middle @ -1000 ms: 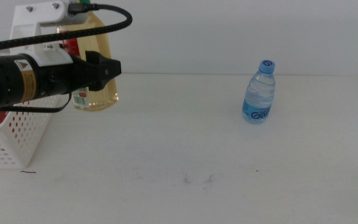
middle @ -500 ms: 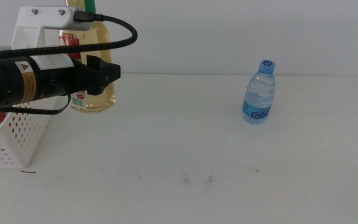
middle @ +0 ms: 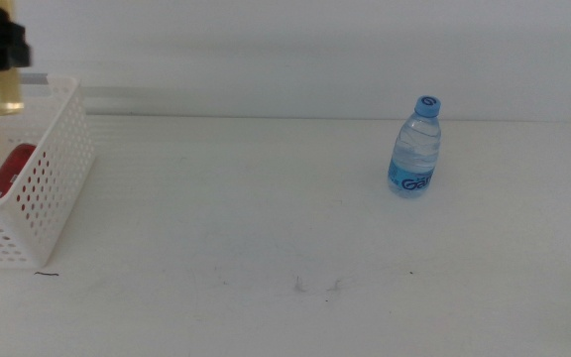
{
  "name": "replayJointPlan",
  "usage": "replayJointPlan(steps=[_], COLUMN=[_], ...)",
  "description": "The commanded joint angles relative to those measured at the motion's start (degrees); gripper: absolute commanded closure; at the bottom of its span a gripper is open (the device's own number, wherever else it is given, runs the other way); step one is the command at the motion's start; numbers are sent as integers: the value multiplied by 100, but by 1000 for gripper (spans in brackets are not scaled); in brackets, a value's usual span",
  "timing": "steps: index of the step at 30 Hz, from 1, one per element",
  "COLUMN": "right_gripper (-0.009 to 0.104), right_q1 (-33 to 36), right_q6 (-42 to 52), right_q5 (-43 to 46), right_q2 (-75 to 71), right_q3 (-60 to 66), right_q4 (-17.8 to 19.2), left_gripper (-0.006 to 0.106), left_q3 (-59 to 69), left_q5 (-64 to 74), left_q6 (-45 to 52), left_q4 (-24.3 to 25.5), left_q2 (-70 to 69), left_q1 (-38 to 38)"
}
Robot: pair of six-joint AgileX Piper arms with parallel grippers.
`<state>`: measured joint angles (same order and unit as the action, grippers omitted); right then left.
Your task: Use arms to grab the bottles and put them into the dustbin to the left of the table.
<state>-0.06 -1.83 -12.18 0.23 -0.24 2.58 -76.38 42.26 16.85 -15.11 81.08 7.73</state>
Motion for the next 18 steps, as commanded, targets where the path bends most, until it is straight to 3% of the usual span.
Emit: replayJointPlan(steps=[1, 6, 14, 18], right_gripper=[3, 3, 3, 3], right_q1=[28, 28, 28, 28], right_q6=[20, 20, 20, 20], right_q5=[59, 59, 59, 59], right_q2=[-23, -23, -23, -23], right_q3=[24, 24, 24, 24], right_q4=[19, 19, 19, 19], left_gripper=[102, 102, 102, 100], left_q3=[-914, -2204, -2651, -2651], left_q5=[899, 2155, 2654, 2713], left_q6=[1258, 984, -33, -44], left_q4=[-1624, -1301, 439, 503], left_q2=[341, 1247, 2283, 2655], left_q1=[433, 893, 992, 992])
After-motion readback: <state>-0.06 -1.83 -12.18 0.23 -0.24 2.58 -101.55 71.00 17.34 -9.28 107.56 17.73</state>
